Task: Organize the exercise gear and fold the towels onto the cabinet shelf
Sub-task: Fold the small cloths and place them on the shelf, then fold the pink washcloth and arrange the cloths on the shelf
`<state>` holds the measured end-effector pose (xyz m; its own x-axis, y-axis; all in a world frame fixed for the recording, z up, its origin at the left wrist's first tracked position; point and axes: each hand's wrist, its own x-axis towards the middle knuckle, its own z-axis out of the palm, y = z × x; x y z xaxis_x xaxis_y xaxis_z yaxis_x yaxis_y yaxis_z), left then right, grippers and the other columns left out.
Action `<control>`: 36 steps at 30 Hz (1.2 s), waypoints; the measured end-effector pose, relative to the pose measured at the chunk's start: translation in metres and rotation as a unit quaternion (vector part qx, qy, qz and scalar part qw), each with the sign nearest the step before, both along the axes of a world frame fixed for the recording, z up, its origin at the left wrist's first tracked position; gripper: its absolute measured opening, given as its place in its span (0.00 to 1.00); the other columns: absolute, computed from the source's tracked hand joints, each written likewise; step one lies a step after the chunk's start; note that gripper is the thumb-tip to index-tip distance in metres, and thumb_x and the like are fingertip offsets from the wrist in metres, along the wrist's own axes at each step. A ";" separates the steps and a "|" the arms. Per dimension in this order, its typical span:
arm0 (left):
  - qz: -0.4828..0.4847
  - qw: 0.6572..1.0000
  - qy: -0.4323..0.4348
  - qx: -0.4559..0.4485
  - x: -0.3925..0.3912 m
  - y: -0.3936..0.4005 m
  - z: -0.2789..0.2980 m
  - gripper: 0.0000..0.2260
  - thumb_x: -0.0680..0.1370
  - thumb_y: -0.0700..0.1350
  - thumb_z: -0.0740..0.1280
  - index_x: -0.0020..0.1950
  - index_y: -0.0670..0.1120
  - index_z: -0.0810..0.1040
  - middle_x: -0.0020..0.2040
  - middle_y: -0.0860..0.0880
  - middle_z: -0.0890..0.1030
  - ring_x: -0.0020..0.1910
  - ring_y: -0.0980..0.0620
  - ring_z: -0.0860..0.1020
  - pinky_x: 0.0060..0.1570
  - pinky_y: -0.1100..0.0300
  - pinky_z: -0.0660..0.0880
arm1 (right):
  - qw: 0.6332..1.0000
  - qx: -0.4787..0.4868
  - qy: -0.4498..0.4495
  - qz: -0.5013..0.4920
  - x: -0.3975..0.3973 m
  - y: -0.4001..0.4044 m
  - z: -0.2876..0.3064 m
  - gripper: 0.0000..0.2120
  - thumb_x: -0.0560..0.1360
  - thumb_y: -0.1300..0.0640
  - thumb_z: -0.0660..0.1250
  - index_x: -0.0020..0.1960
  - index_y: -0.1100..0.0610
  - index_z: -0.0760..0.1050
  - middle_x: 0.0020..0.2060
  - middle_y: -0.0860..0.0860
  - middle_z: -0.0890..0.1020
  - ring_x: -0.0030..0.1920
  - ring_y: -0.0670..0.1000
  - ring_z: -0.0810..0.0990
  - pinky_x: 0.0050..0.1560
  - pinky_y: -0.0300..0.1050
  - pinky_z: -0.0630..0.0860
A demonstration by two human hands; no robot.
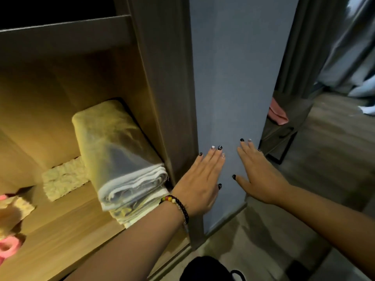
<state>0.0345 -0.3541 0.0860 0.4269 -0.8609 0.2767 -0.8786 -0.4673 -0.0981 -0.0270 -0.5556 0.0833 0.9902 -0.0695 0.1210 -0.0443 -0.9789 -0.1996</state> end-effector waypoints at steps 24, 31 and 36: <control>-0.039 0.951 0.299 0.064 0.074 -0.228 0.186 0.33 0.82 0.50 0.55 0.78 0.46 0.37 0.79 0.49 0.37 0.78 0.53 0.40 0.75 0.59 0.42 | 0.960 0.099 0.175 -0.197 0.034 -0.213 0.183 0.34 0.81 0.43 0.53 0.78 0.55 0.40 0.78 0.52 0.43 0.77 0.51 0.40 0.75 0.49 0.42; -0.040 0.937 0.346 0.031 0.080 -0.246 0.194 0.34 0.82 0.50 0.56 0.78 0.48 0.35 0.79 0.52 0.36 0.77 0.55 0.41 0.72 0.64 0.43 | 0.950 0.087 0.217 -0.209 0.039 -0.241 0.214 0.34 0.81 0.43 0.53 0.78 0.57 0.41 0.78 0.54 0.43 0.77 0.52 0.40 0.77 0.51 0.43; -0.025 0.928 0.371 0.017 0.087 -0.259 0.198 0.34 0.82 0.50 0.57 0.78 0.49 0.35 0.79 0.52 0.39 0.78 0.55 0.41 0.72 0.63 0.42 | 0.951 0.090 0.209 -0.208 0.048 -0.243 0.227 0.34 0.81 0.43 0.53 0.78 0.56 0.42 0.78 0.53 0.44 0.77 0.52 0.41 0.75 0.49 0.42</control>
